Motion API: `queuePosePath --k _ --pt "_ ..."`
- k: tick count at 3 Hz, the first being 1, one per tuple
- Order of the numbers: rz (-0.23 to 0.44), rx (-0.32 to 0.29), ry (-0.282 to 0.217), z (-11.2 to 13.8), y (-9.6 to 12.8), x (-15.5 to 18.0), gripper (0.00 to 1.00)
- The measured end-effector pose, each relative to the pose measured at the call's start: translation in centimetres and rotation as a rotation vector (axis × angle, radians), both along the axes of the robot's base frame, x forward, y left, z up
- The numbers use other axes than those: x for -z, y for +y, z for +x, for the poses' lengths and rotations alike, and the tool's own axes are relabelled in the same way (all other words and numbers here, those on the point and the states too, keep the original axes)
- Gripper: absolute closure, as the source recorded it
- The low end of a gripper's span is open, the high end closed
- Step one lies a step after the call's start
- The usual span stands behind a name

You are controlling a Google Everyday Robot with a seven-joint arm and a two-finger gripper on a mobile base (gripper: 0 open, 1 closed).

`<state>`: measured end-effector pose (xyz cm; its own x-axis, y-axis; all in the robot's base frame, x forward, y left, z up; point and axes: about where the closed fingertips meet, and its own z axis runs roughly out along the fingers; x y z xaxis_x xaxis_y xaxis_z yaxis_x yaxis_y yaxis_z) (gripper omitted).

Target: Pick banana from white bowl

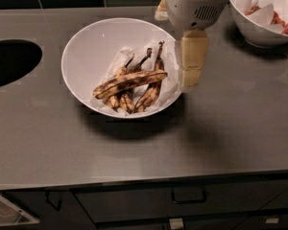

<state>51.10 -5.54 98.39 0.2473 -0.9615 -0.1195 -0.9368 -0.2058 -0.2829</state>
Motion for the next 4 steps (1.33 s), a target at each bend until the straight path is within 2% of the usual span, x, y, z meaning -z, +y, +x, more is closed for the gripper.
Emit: queuePosePath --k 1,3,4 --pt "0.030 -0.040 -0.003 1.7 1.5 0.5 0.00" --pt "0.065 -0.114 0.067 4.1 4.4 3.4 0.00" --pt "0.073 -0.129 0.098 4.4 5.1 4.7 0.00"
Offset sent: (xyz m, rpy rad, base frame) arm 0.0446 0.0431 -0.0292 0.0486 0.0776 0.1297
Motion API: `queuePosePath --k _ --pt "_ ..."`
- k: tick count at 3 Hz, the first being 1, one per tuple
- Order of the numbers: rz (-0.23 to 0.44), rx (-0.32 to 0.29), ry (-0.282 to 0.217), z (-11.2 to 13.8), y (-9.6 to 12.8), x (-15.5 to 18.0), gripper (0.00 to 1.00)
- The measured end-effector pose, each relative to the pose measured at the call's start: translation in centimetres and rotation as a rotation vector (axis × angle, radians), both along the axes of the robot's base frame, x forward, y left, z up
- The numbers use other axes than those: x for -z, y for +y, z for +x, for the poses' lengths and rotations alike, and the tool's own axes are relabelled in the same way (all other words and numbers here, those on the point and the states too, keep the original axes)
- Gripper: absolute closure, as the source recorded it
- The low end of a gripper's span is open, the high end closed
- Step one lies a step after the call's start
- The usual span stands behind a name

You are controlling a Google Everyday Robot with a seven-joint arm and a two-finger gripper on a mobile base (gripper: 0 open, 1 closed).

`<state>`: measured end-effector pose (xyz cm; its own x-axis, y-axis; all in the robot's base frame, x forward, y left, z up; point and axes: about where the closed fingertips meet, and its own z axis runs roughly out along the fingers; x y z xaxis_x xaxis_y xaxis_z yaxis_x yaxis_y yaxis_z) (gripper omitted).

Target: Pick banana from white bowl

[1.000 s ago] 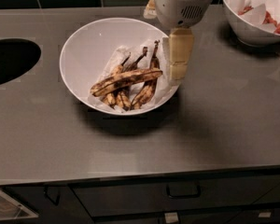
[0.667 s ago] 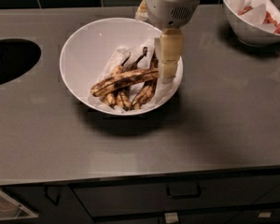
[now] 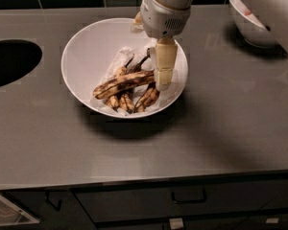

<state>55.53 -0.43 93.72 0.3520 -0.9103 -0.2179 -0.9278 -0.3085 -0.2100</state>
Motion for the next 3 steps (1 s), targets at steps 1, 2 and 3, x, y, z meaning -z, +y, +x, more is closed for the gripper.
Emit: queuePosePath --k 1,2,3 --pt "0.009 -0.006 0.017 0.1 0.4 0.9 0.14" --pt "0.016 -0.008 0.032 0.0 0.7 1.7 0.26" --pt "0.019 -0.011 0.037 0.0 0.8 1.9 0.30"
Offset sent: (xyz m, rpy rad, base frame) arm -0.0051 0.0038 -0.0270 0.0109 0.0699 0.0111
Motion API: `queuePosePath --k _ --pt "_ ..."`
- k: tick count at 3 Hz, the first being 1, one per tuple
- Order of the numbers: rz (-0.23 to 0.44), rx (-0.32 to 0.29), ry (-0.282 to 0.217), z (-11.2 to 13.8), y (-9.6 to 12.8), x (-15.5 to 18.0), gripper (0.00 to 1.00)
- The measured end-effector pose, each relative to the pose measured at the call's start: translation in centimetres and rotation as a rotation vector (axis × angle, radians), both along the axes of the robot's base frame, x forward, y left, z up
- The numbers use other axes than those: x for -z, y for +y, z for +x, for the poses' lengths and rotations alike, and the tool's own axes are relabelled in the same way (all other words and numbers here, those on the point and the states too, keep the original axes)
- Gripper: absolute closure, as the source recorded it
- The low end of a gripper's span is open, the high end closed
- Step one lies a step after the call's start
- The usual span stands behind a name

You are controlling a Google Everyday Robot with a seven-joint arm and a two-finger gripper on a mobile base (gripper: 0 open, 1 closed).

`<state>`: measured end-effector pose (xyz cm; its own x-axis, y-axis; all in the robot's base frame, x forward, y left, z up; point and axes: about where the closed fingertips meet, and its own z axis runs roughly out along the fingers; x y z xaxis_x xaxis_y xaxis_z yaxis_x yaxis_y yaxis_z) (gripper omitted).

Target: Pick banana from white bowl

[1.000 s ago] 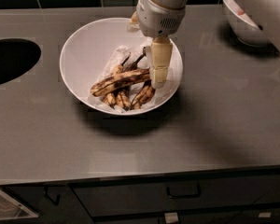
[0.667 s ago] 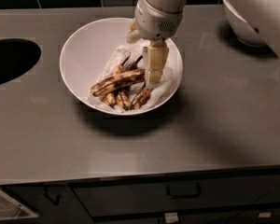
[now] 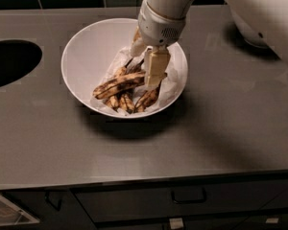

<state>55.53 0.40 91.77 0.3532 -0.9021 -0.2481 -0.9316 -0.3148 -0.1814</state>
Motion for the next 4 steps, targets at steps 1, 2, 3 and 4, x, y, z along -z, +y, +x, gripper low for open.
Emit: queuePosePath --k 1,2,3,4 --pt "0.002 -0.008 0.009 0.0 0.4 0.5 0.30" --pt "0.005 -0.016 0.017 0.1 0.6 0.9 0.29" --pt "0.006 -0.021 0.024 0.1 0.8 1.3 0.30" --pt "0.008 -0.023 0.032 0.1 0.9 1.7 0.30"
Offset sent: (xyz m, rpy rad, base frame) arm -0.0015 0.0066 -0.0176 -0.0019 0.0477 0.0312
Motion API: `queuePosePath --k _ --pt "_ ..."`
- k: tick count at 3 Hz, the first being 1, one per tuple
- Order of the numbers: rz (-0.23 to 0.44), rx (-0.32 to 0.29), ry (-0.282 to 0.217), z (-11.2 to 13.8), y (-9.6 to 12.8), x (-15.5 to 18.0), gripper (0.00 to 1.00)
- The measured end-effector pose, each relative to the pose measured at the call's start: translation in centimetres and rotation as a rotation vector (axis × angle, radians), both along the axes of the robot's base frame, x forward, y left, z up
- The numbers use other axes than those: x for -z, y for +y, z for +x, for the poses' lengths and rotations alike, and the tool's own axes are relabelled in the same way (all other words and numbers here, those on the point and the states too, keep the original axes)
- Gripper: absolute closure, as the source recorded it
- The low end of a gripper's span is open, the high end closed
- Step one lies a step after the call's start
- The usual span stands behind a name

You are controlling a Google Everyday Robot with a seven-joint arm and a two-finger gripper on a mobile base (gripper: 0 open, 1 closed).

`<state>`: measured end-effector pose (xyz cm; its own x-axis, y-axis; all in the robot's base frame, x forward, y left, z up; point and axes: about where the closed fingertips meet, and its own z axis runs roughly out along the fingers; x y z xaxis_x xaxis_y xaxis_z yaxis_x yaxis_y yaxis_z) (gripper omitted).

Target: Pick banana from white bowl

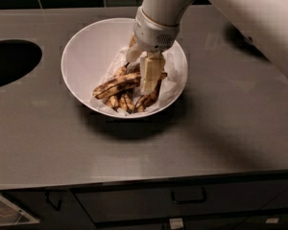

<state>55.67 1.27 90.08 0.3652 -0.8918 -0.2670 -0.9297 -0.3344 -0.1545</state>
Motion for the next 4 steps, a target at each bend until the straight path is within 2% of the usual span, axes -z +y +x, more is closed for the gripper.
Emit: queuePosePath --k 4 --pt "-0.005 -0.008 0.044 0.3 0.2 2.1 0.31"
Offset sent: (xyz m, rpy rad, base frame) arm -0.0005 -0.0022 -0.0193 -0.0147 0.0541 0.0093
